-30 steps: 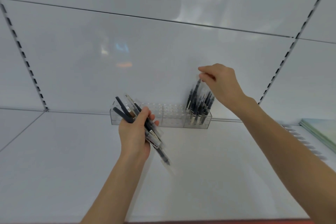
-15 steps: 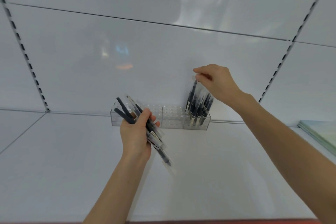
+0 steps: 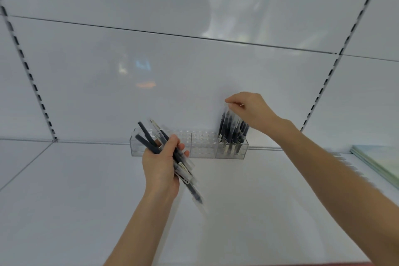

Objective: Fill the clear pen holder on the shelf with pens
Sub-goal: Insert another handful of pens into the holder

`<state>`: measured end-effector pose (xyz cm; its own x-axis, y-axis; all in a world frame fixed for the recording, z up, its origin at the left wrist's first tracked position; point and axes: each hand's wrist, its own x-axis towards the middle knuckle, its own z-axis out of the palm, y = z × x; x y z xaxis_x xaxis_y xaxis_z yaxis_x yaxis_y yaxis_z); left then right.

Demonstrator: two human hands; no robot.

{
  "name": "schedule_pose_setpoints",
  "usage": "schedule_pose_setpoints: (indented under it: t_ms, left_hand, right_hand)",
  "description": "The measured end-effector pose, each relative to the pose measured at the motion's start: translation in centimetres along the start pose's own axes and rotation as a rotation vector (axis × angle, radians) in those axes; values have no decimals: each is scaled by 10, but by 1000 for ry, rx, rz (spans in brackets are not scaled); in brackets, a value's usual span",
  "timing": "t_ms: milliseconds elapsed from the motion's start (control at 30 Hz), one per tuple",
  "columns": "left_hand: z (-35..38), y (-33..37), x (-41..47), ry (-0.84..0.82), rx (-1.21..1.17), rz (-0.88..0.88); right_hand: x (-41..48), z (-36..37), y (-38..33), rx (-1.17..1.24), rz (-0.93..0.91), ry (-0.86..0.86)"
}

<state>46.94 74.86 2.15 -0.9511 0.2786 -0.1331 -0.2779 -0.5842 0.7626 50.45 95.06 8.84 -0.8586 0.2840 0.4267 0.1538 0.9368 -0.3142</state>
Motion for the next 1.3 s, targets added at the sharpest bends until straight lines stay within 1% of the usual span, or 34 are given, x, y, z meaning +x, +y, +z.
schedule_pose_setpoints:
  t_ms: [233, 433, 533, 667, 733, 767, 800, 833, 867, 967, 1000, 1033, 1100, 1200, 1300]
  left_hand:
    - [2, 3, 1, 0, -4, 9]
    - [6, 8, 1, -5, -12, 29]
    - [5, 8, 2, 5, -4, 35]
    - [3, 9, 2, 20, -12, 33]
    - [3, 11, 3, 18, -36, 51]
    - [3, 11, 4, 19, -50, 61]
    - [4, 12, 5, 24, -66, 71]
    - [5, 12, 7, 34, -86, 82]
    - [6, 13, 9, 45, -109, 94]
    - [11, 11, 11, 63, -152, 130]
    - [13, 10, 11, 68, -159, 141]
    - [15, 9, 12, 72, -165, 151]
    - [18, 7, 12, 73, -175, 163]
    - [19, 7, 14, 68, -191, 167]
    - [19, 7, 16, 55, -179, 173]
  right_hand:
    - [-2, 14, 0, -41, 3, 125]
    - [7, 11, -1, -48, -19, 79]
    - [12, 17, 2, -145, -45, 52]
    - [8, 25, 8, -176, -53, 68]
    - [-6, 26, 1, -81, -65, 194]
    - [-18, 23, -8, 35, -24, 254]
    - [-32, 20, -20, 180, 38, 271]
    - [-46, 19, -30, 325, 88, 230]
    - [-60, 17, -40, 432, 117, 147]
    - [-93, 22, -60, 568, 143, -209]
    - [-100, 25, -63, 606, 175, -290]
    - [-106, 28, -64, 632, 210, -328]
    - [-111, 33, -63, 671, 261, -322]
    - [-112, 30, -56, 753, 330, -213]
    - [-112, 26, -50, 844, 379, -162]
